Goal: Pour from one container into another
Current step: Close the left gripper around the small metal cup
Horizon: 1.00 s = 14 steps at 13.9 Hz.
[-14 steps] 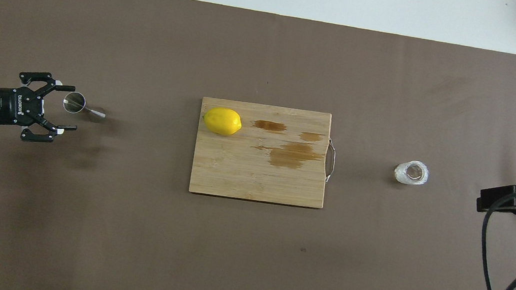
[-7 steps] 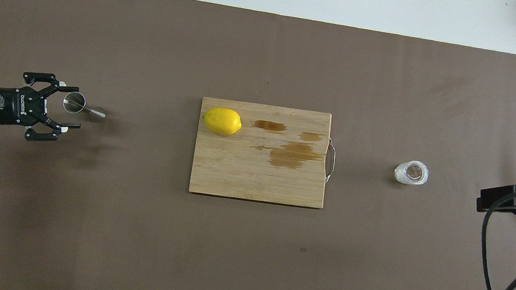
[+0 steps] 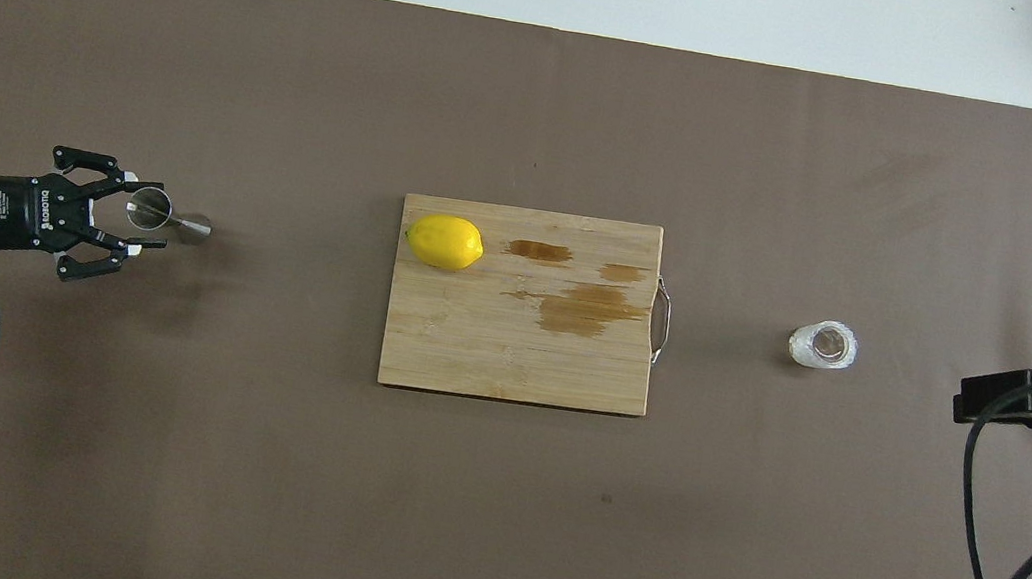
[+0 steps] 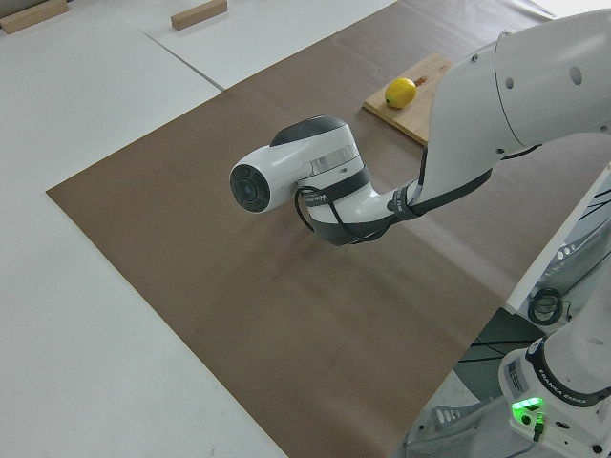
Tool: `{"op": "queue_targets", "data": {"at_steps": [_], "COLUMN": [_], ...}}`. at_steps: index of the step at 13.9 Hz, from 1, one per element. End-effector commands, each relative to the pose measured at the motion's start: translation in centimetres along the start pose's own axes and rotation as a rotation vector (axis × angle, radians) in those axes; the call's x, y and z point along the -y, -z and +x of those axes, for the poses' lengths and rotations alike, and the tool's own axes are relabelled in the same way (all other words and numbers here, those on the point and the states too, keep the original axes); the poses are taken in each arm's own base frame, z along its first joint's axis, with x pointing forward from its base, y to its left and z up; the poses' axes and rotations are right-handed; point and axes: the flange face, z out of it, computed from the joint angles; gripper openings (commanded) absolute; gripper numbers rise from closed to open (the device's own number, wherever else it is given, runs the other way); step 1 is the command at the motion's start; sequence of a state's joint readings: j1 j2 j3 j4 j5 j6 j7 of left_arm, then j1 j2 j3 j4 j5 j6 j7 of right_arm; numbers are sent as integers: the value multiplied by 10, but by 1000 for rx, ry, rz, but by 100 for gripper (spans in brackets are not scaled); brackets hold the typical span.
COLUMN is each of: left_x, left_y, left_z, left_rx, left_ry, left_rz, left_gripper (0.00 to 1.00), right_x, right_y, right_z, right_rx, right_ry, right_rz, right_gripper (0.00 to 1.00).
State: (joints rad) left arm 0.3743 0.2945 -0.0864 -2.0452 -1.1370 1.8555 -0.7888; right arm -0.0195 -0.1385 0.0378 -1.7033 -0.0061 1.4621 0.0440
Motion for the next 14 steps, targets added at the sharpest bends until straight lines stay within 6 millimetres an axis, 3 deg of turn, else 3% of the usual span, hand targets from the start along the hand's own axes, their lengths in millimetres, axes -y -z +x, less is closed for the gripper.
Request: {"op": "queue_targets", "data": {"at_steps": [1, 2, 10, 12, 14], "left_x": [8, 8, 1, -5, -6], "left_y": [2, 3, 4, 4, -11], "left_z": [-4, -4, -17, -30, -55], "left_rx": [5, 5, 32, 49, 55], "left_ry": [-3, -4, 23, 47, 49], "left_rz": [-20, -21, -5, 9, 41], "left_gripper": [20, 0, 0, 0, 0], "right_x": [-5, -5, -5, -5, -5], "right_y": [0, 0, 0, 0, 0], "right_z": [-8, -8, -8, -8, -8], "right_rx": [-5, -5, -5, -5, -5], "right_ry": [18, 18, 18, 18, 18], "right_rz": [-9, -11, -9, -11, -9], "right_gripper": [100, 100, 100, 100, 100]}}
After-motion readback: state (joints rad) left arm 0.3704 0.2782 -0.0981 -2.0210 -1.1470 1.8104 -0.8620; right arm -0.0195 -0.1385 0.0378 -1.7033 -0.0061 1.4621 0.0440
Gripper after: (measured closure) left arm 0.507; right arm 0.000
